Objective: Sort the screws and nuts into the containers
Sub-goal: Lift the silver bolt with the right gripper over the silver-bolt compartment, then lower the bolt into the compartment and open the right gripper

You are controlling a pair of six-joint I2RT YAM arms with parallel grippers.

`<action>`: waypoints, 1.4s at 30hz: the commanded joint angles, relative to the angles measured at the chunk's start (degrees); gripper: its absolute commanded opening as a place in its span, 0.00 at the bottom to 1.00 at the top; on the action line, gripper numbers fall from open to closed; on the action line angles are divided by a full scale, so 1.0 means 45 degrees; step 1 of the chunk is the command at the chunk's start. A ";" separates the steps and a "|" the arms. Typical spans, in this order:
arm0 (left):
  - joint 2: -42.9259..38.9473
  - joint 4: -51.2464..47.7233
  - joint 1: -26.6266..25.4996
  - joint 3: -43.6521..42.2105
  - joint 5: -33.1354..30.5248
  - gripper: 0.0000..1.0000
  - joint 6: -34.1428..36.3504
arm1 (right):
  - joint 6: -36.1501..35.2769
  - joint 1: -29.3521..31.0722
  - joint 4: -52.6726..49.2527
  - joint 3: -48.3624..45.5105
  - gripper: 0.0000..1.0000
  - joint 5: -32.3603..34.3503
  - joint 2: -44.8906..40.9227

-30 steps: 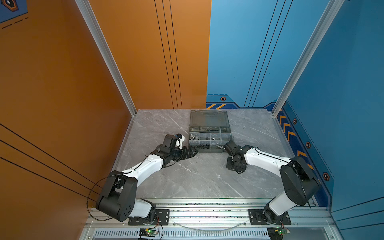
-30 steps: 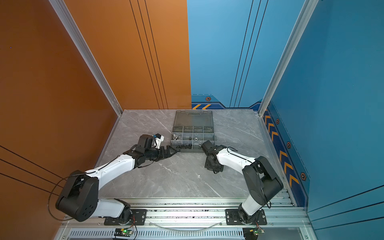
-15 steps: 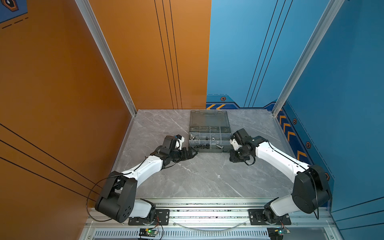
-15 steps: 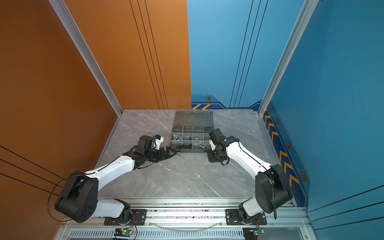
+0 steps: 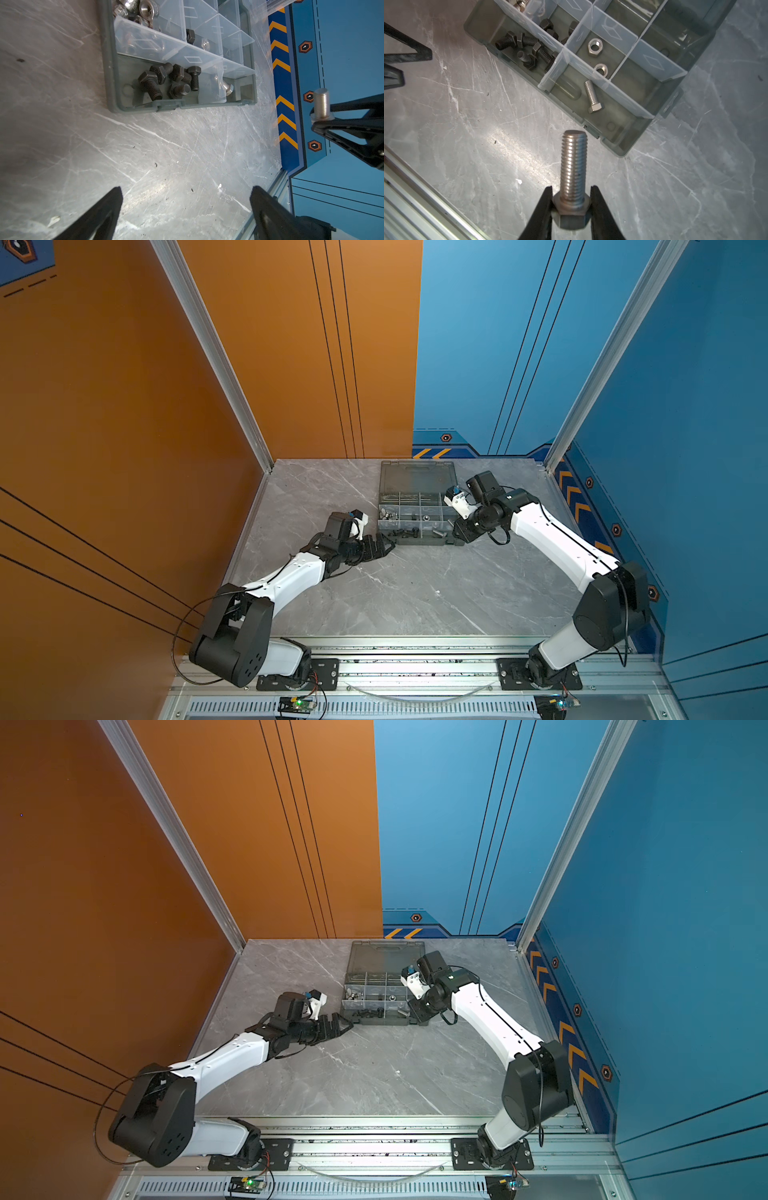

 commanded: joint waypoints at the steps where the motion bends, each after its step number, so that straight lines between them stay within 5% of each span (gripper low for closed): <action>1: -0.0160 0.0140 -0.0021 -0.0058 0.0504 0.98 -0.0093 | -0.1355 -0.0139 -0.0299 0.0712 0.00 0.0317 0.0494; 11: -0.0048 0.0501 -0.0079 -0.0081 0.0561 0.98 -0.0380 | -0.2620 -0.0653 -0.0150 0.1946 0.00 0.0481 0.2378; 42: 0.0018 0.0177 -0.0198 0.0154 0.0408 0.98 -0.0334 | -0.2520 -0.0653 0.0637 0.1796 0.00 0.0419 0.4271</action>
